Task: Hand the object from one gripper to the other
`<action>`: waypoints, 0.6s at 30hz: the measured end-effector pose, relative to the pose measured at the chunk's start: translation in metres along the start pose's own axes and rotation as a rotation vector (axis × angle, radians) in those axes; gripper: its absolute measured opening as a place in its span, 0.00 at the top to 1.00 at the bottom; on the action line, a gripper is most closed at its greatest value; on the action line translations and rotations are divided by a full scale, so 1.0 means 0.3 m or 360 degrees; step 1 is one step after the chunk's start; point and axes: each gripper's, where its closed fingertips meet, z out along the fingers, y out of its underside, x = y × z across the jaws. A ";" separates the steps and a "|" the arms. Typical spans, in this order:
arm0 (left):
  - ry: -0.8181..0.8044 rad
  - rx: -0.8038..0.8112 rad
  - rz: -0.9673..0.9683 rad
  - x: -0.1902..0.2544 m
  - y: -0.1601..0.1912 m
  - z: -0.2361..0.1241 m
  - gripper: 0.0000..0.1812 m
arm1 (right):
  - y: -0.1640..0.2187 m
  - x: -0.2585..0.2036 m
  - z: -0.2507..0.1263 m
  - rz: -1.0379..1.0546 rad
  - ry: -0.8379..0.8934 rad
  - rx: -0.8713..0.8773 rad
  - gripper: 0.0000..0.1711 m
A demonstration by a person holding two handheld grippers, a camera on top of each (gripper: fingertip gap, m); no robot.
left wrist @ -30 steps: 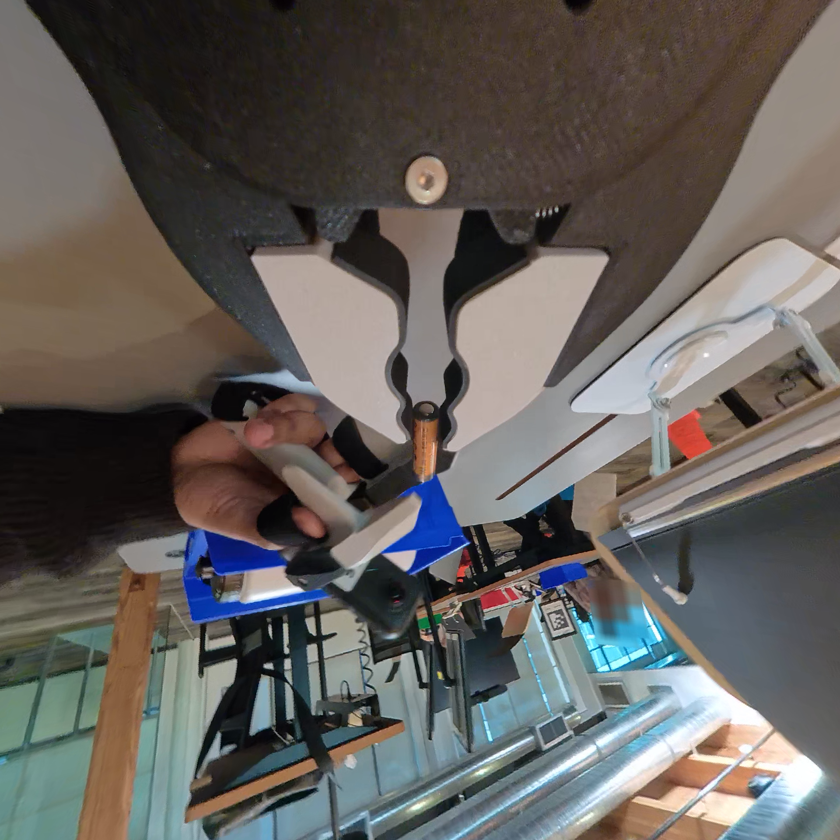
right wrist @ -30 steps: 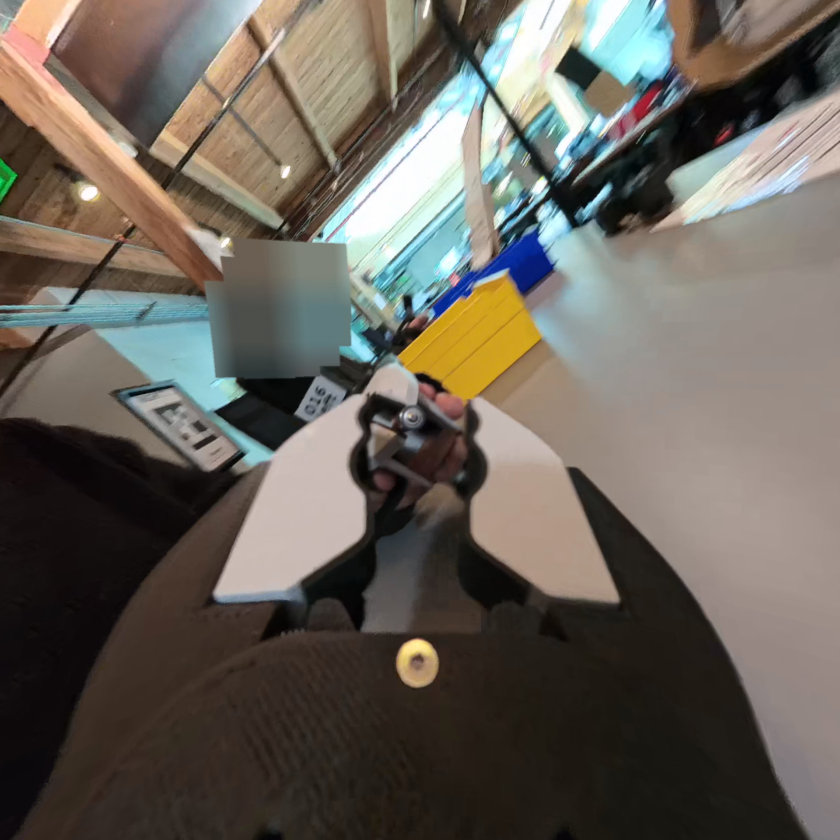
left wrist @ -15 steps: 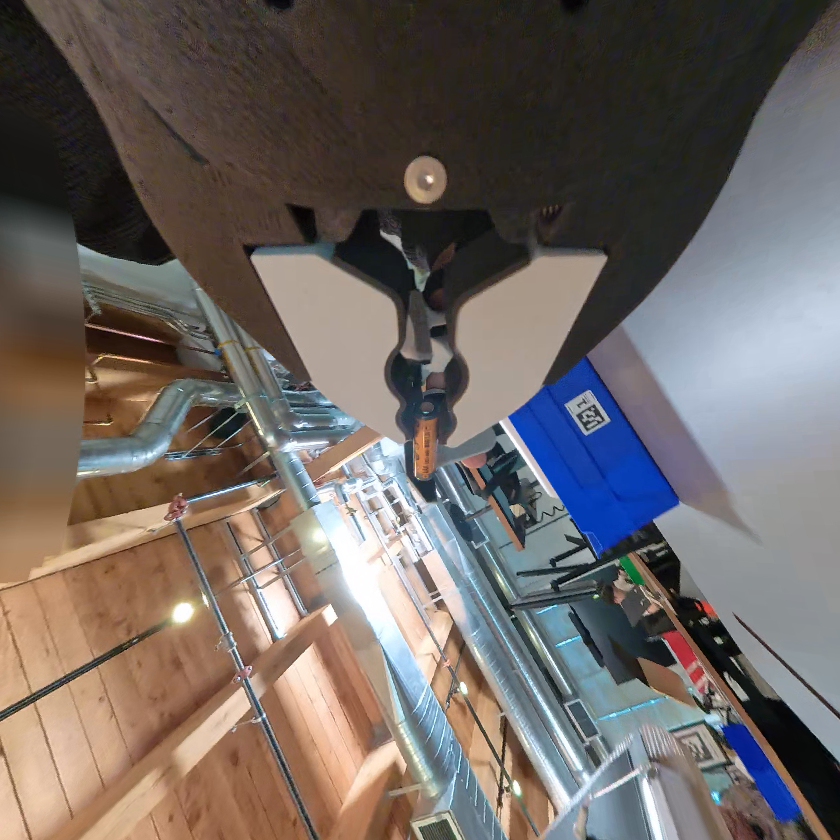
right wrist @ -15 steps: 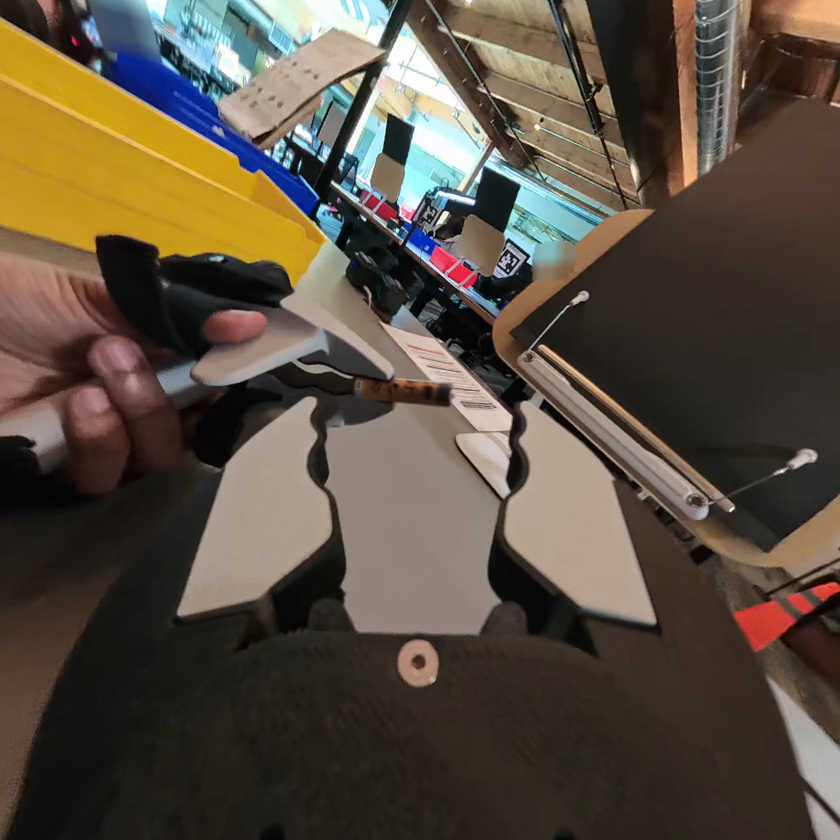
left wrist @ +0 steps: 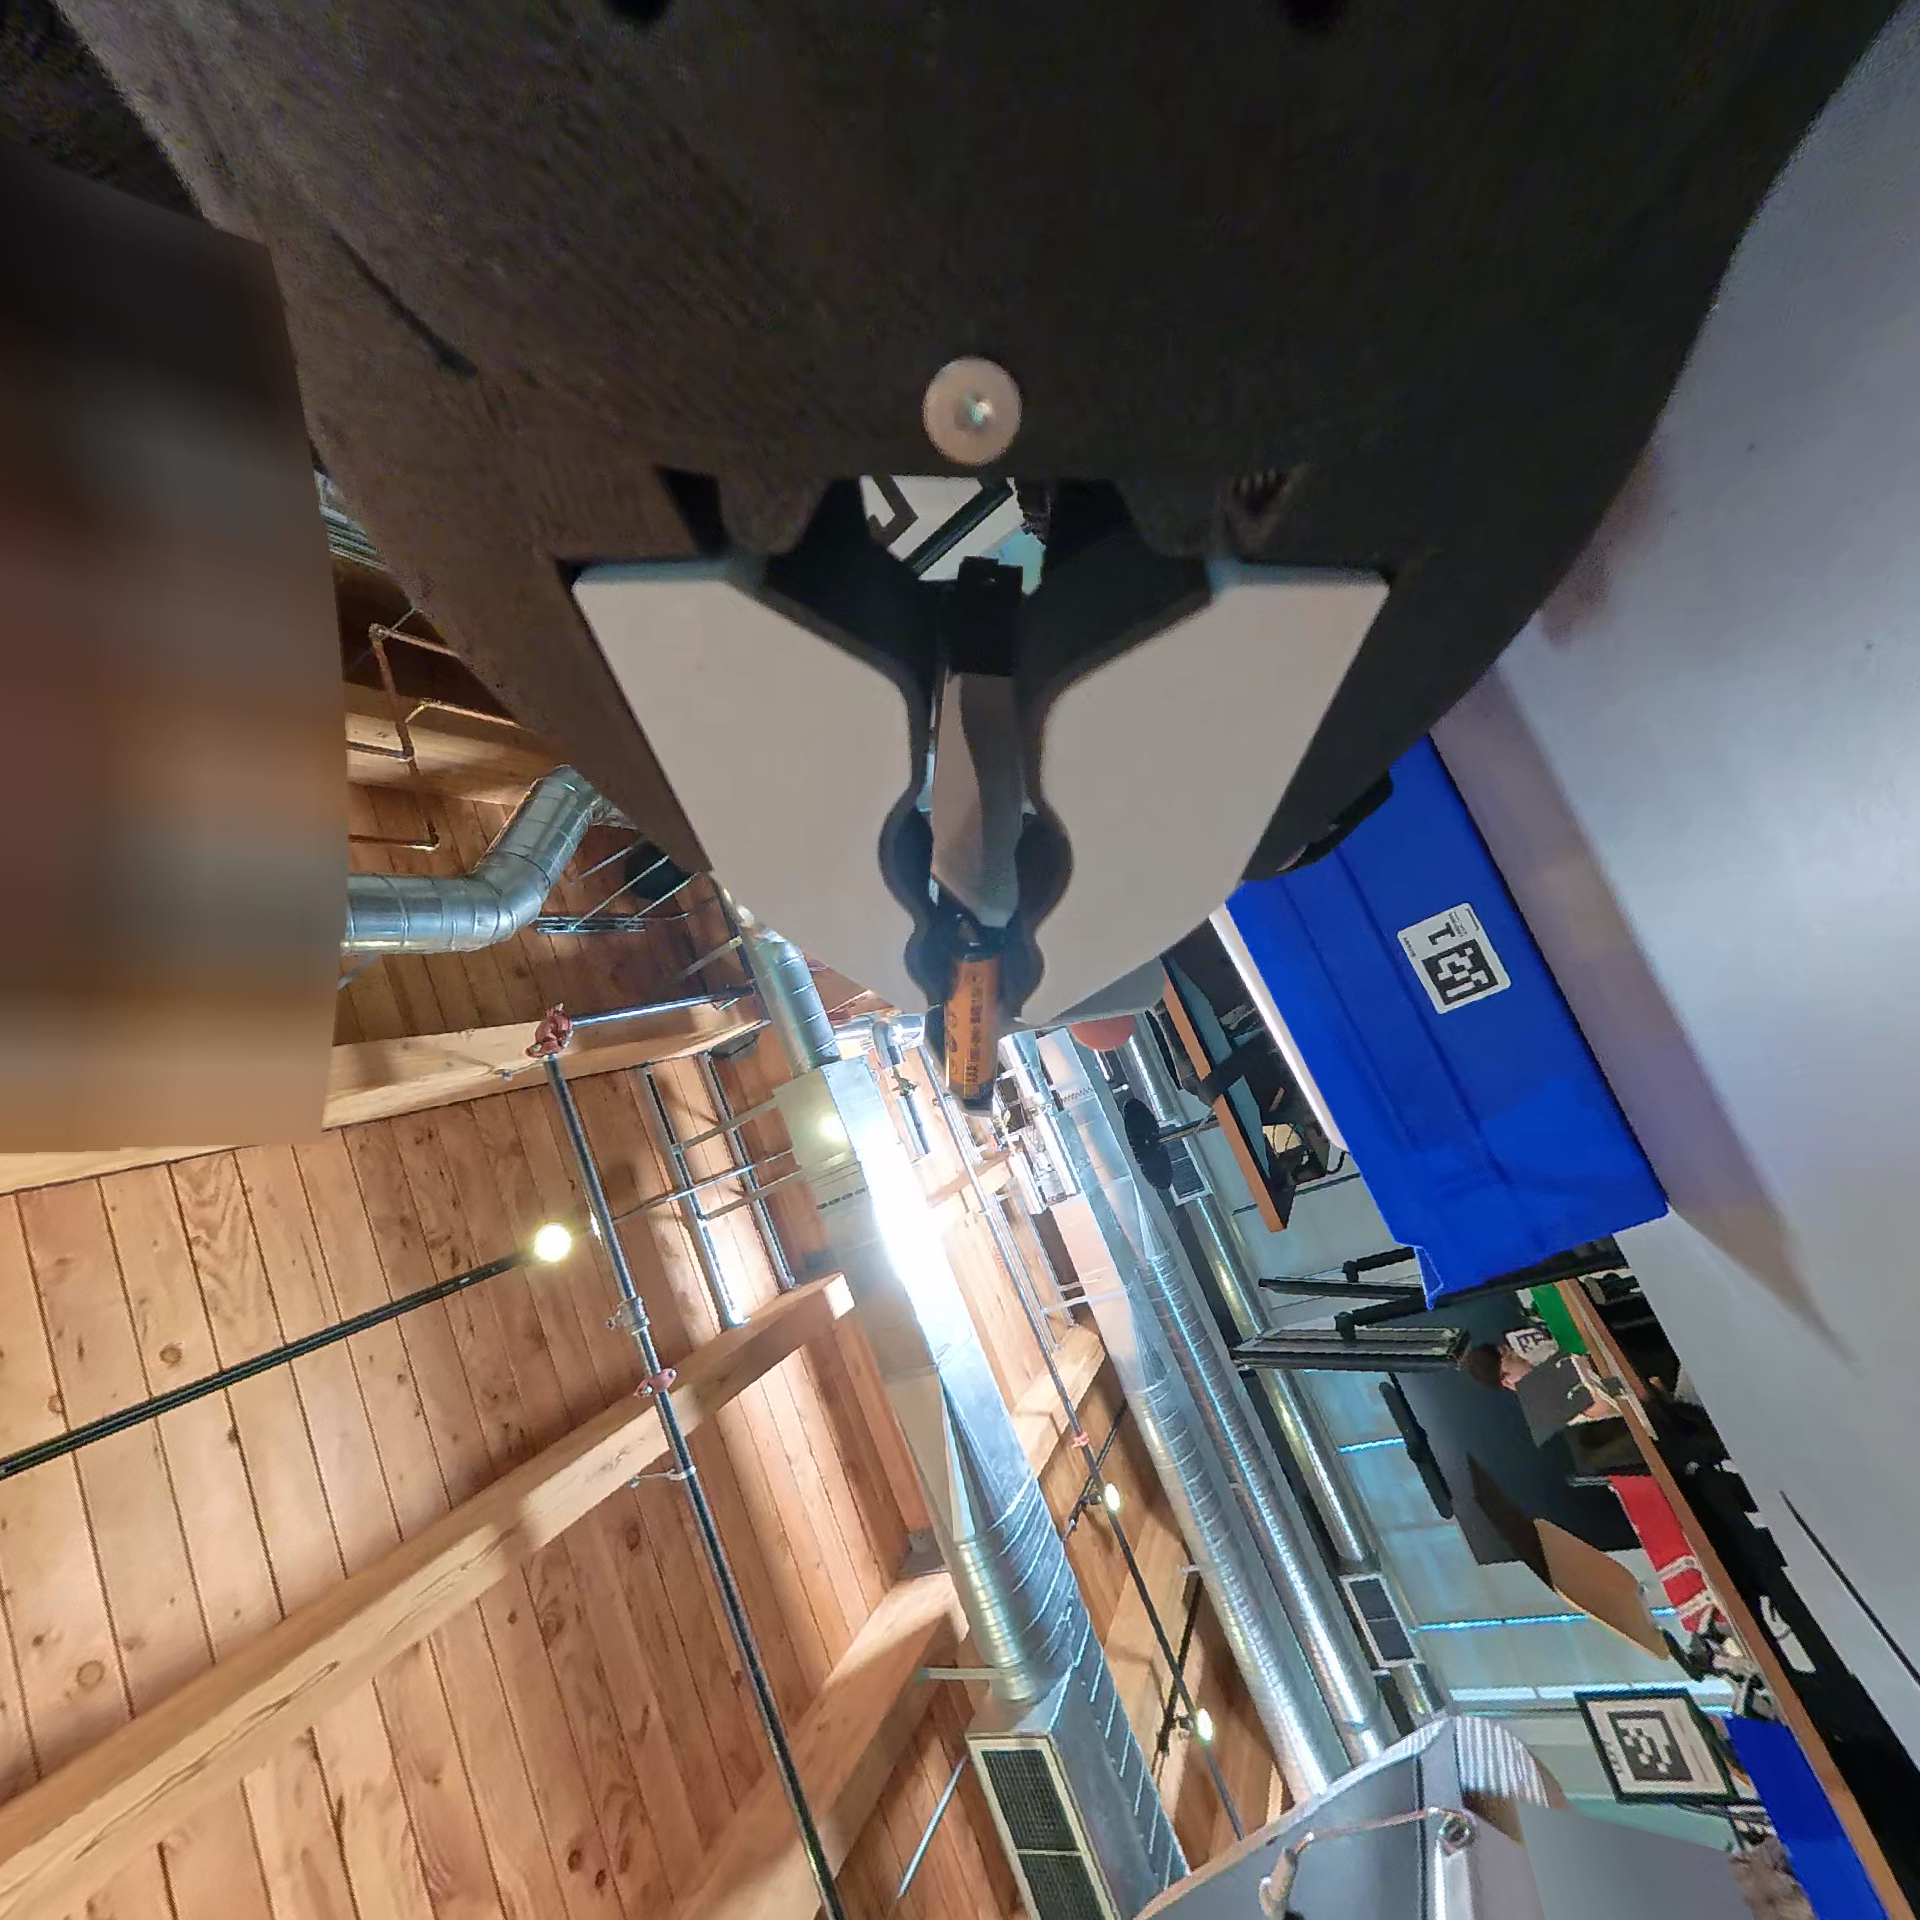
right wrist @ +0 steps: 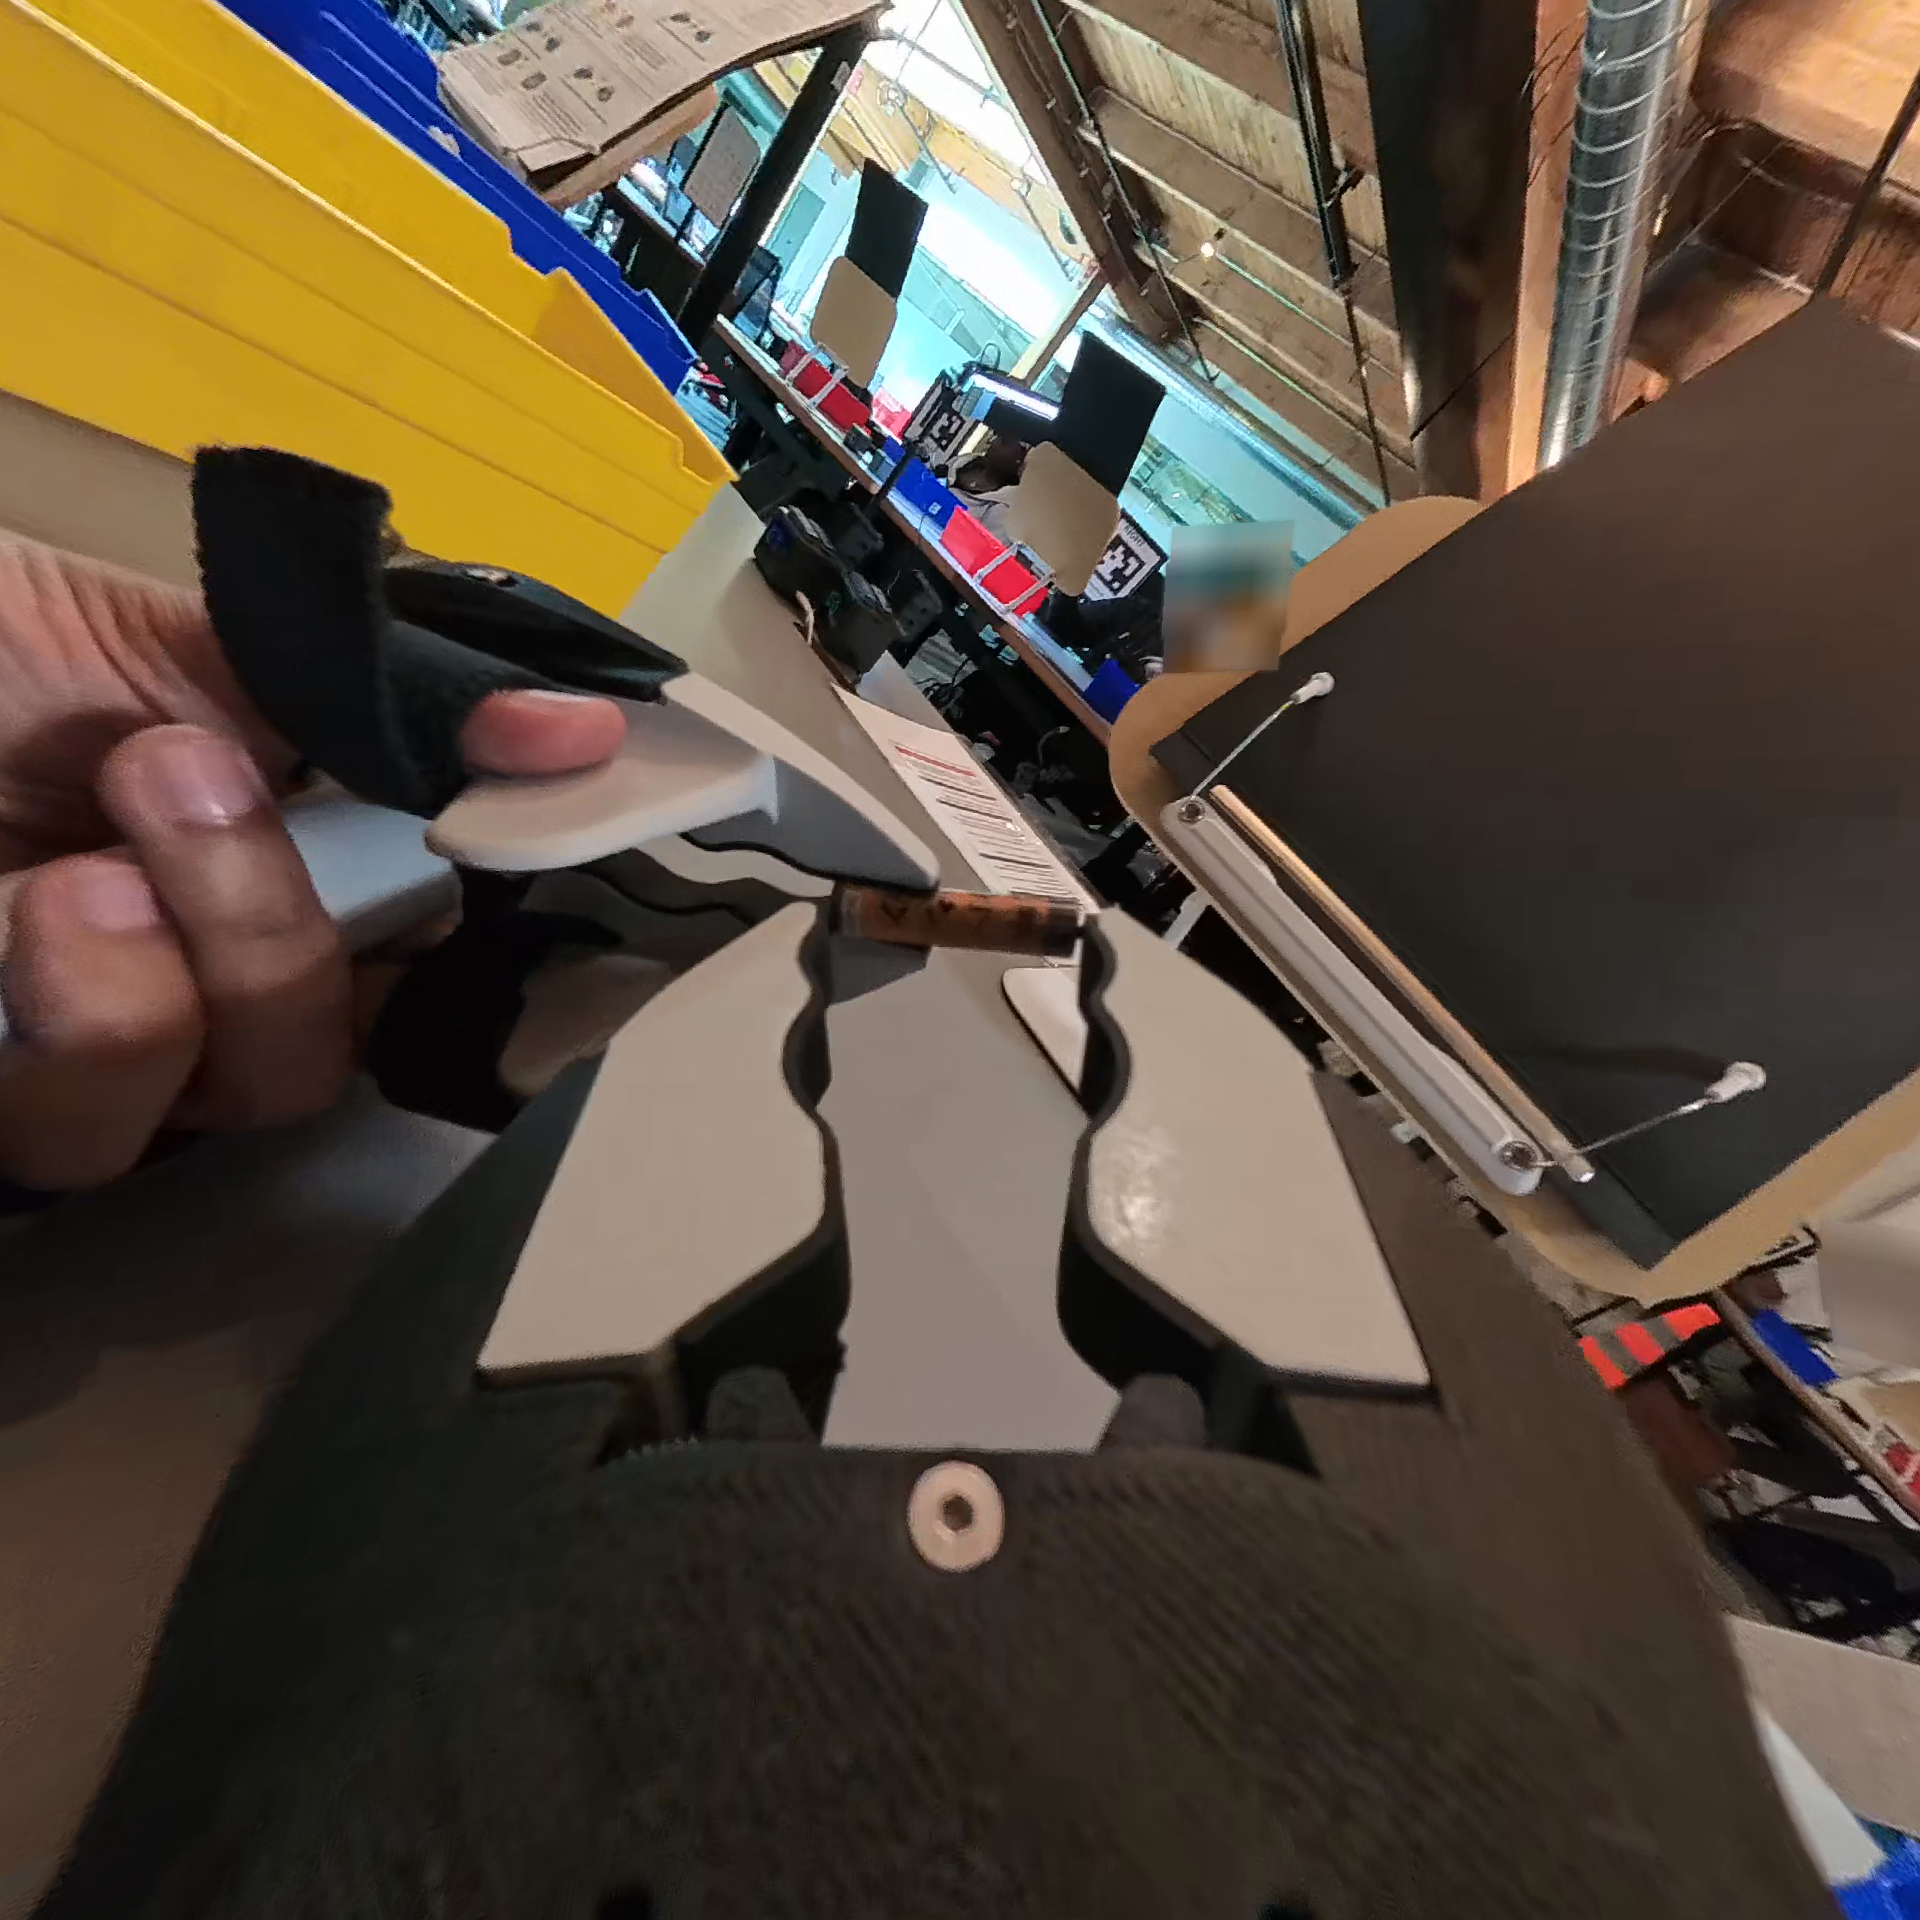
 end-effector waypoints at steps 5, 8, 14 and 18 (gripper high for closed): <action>0.0026 -0.0033 0.0007 0.008 0.005 0.004 0.94 | -0.006 0.003 -0.004 0.0062 -0.0037 0.0019 0.73; 0.0028 -0.0078 0.0068 0.014 0.007 0.008 0.92 | -0.006 0.011 -0.005 0.0140 -0.0045 0.0026 0.73; -0.0100 -0.0084 0.0314 0.015 -0.038 0.012 0.73 | 0.007 0.031 -0.020 0.0524 -0.0196 0.0076 0.73; -0.0198 -0.0271 0.0718 0.033 -0.033 0.031 0.62 | -0.003 0.065 -0.045 0.0842 -0.0305 0.0181 0.73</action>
